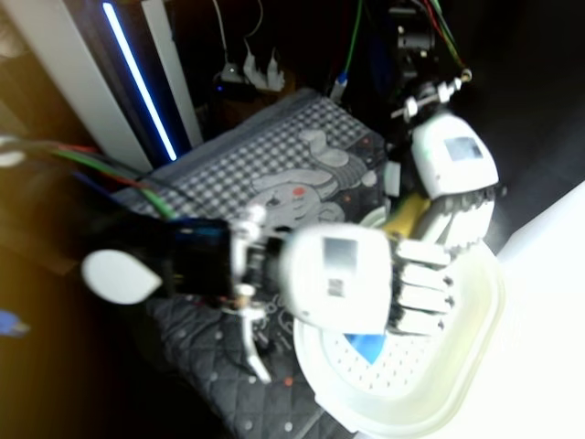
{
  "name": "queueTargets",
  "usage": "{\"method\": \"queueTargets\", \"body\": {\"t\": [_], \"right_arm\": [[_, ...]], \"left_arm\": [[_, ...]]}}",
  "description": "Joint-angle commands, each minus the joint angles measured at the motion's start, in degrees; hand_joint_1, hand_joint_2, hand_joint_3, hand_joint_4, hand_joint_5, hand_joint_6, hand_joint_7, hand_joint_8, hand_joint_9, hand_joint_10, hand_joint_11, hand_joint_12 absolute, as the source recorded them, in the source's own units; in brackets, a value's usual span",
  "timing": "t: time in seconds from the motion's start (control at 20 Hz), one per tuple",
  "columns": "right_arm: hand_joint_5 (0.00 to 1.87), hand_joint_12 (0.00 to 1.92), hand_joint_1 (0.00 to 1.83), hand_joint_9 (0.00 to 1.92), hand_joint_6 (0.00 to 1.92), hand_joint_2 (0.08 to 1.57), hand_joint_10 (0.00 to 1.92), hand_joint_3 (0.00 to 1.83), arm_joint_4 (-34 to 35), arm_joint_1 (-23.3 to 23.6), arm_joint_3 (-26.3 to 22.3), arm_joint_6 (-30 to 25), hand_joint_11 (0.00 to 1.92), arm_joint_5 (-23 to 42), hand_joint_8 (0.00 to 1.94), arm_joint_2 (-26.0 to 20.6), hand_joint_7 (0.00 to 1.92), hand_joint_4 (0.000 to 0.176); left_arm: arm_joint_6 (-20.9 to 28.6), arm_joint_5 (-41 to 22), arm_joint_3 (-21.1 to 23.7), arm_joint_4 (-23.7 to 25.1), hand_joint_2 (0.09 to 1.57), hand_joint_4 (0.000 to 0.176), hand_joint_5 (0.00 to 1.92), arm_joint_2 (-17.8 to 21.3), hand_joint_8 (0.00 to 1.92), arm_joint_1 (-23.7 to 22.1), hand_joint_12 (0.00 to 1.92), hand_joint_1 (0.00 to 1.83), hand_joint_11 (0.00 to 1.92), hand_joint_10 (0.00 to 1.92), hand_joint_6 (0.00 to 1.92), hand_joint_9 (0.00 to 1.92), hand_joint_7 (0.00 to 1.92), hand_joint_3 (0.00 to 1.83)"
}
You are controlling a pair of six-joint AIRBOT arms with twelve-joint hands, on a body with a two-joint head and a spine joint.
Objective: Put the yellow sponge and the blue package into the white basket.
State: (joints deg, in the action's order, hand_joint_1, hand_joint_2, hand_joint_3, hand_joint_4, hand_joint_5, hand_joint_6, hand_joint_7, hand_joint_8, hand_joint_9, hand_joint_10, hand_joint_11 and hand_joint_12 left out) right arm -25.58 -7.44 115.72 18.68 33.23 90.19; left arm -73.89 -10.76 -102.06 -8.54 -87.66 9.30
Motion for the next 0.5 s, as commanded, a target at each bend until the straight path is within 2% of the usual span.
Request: {"method": "queueTargets", "body": {"t": [0.0, 0.05, 0.1, 0.15, 0.2, 0.25, 0.3, 0.35, 0.4, 0.45], "right_arm": [[0.05, 1.01, 0.91, 0.03, 0.12, 0.98, 0.31, 0.0, 2.5, 0.8, 0.1, -0.1, 0.02, 6.4, 0.16, -0.8, 0.04, 0.147], [0.01, 0.38, 0.79, 0.01, 0.02, 0.94, 0.06, 0.0, 2.4, 0.8, -0.2, -0.1, 0.0, 6.4, 0.03, -0.8, 0.01, 0.17], [0.0, 0.14, 0.73, 0.0, 0.0, 0.91, 0.01, 0.0, 2.4, 0.8, -0.6, -0.1, 0.0, 6.4, 0.01, -0.8, 0.0, 0.175], [0.0, 0.03, 0.7, 0.0, 0.0, 0.91, 0.0, 0.0, 2.4, 0.8, -0.9, -0.1, 0.0, 6.4, 0.0, -0.8, 0.0, 0.176], [0.0, 0.04, 0.69, 0.0, 0.0, 0.91, 0.0, 0.0, 2.4, 0.8, -1.3, -0.1, 0.08, 6.4, 0.0, -0.8, 0.0, 0.176], [0.0, 0.04, 0.69, 0.0, 0.0, 0.9, 0.0, 0.0, 2.4, 0.8, -2.1, -0.1, 0.08, 6.6, 0.0, -1.3, 0.0, 0.176], [0.0, 0.05, 0.66, 0.0, 0.0, 0.9, 0.0, 0.0, 2.4, 0.8, -2.6, -0.1, 0.1, 6.8, 0.0, -1.8, 0.0, 0.167], [0.0, 0.03, 0.64, 0.0, 0.0, 0.92, 0.0, 0.0, 2.4, 0.8, -3.4, -0.1, 0.05, 7.1, 0.0, -2.6, 0.0, 0.174], [0.0, 0.01, 0.57, 0.0, 0.0, 0.92, 0.0, 0.0, 2.4, 0.8, -4.1, -0.1, 0.01, 7.7, 0.0, -3.3, 0.0, 0.176], [0.0, 0.0, 0.52, 0.0, 0.0, 0.92, 0.0, 0.0, 2.5, 0.8, -6.0, -0.1, 0.0, 9.2, 0.0, -5.1, 0.0, 0.176]], "left_arm": [[0.4, -6.9, 0.5, 0.4, 1.01, 0.019, 0.58, 0.1, 0.12, -1.3, 1.19, 0.96, 0.39, 0.15, 0.06, 0.76, 0.63, 0.0], [0.4, -7.4, 1.0, 0.5, 1.0, 0.033, 0.38, 0.4, 0.03, -1.3, 1.11, 0.87, 0.14, 0.06, 0.01, 0.58, 0.48, 0.0], [0.4, -8.2, 1.5, 0.7, 0.97, 0.052, 0.24, 0.8, 0.0, -1.3, 0.99, 0.85, 0.03, 0.01, 0.0, 0.44, 0.35, 0.0], [0.4, -8.7, 2.3, 1.1, 0.94, 0.114, 0.06, 1.5, 0.0, -1.2, 0.78, 0.8, 0.0, 0.0, 0.0, 0.24, 0.17, 0.0], [0.4, -9.1, 3.1, 1.6, 0.93, 0.138, 0.01, 2.2, 0.0, -1.2, 0.59, 0.78, 0.0, 0.0, 0.0, 0.14, 0.04, 0.0], [0.4, -9.7, 4.3, 2.0, 0.92, 0.141, 0.0, 3.2, 0.0, -1.2, 0.53, 0.76, 0.0, 0.0, 0.0, 0.11, 0.01, 0.0], [0.4, -10.5, 5.3, 2.0, 0.92, 0.128, 0.0, 4.1, 0.0, -1.1, 0.5, 0.75, 0.0, 0.0, 0.0, 0.09, 0.0, 0.0], [0.4, -11.5, 6.6, 2.0, 0.92, 0.123, 0.0, 5.2, 0.0, -1.0, 0.48, 0.75, 0.0, 0.0, 0.0, 0.07, 0.0, 0.0], [0.4, -12.3, 7.5, 2.0, 0.92, 0.102, 0.0, 6.0, 0.0, -0.9, 0.47, 0.76, 0.0, 0.0, 0.0, 0.06, 0.0, 0.0], [0.4, -13.6, 9.7, 2.6, 0.92, 0.097, 0.0, 7.6, 0.0, -0.7, 0.5, 0.76, 0.0, 0.0, 0.0, 0.07, 0.0, 0.0]]}}
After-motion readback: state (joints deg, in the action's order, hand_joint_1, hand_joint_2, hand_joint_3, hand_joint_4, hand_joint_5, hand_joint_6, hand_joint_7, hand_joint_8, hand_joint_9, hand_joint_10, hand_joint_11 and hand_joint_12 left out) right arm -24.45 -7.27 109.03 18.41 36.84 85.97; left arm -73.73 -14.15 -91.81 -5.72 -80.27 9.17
